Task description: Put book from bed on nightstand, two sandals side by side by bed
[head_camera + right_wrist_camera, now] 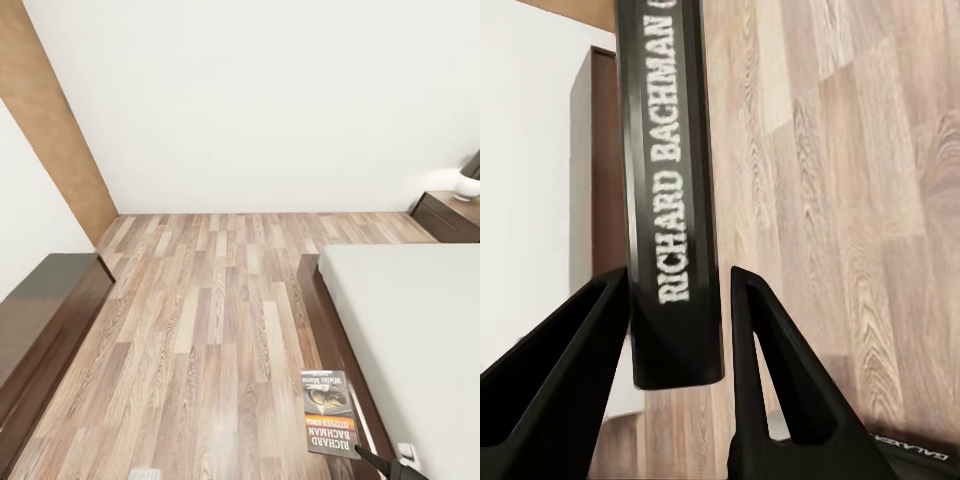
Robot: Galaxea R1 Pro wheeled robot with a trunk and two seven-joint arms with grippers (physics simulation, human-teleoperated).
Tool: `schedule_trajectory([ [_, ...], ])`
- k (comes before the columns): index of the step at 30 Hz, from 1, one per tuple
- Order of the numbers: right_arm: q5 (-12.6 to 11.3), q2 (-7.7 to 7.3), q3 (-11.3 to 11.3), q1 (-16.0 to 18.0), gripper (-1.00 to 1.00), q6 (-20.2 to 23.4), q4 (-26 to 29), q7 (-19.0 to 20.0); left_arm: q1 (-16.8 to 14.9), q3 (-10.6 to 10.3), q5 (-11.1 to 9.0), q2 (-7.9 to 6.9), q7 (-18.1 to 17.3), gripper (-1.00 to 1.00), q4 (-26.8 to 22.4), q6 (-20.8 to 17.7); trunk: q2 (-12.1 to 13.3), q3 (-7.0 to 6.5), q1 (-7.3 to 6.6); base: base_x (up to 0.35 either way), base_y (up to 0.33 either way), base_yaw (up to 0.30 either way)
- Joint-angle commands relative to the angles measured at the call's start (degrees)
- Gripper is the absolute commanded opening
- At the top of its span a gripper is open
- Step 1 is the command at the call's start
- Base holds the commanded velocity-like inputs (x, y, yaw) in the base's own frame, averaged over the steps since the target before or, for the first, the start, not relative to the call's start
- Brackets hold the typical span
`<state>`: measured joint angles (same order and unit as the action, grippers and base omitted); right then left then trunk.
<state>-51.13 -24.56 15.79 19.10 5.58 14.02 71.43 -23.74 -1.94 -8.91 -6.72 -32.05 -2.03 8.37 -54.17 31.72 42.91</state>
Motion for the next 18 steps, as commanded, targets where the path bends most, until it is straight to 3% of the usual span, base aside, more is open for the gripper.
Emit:
schedule_trajectory([
  [1, -0.6, -0.05, 0.3, 0.0, -1.00, 0.6, 0.0, 0.1, 0.0, -0.2, -0.4, -0.01, -0.2, 1.00, 0.1, 0.2, 0.0, 0.05, 0.00, 0.000, 0.000, 0.280],
  [6, -0.7, -0.08, 0.2, 0.0, -1.00, 0.6, 0.0, 0.2, -0.1, -0.2, -0.4, -0.05, -0.2, 1.00, 0.1, 0.2, 0.0, 0.05, 0.00, 0.000, 0.000, 0.133],
  [18, -0.8, -0.13, -0.2, 0.0, -1.00, 0.7, 0.0, 0.4, 0.0, -0.2, -0.4, -0.05, -0.2, 1.00, 0.1, 0.2, 0.0, 0.05, 0.00, 0.000, 0.000, 0.008],
])
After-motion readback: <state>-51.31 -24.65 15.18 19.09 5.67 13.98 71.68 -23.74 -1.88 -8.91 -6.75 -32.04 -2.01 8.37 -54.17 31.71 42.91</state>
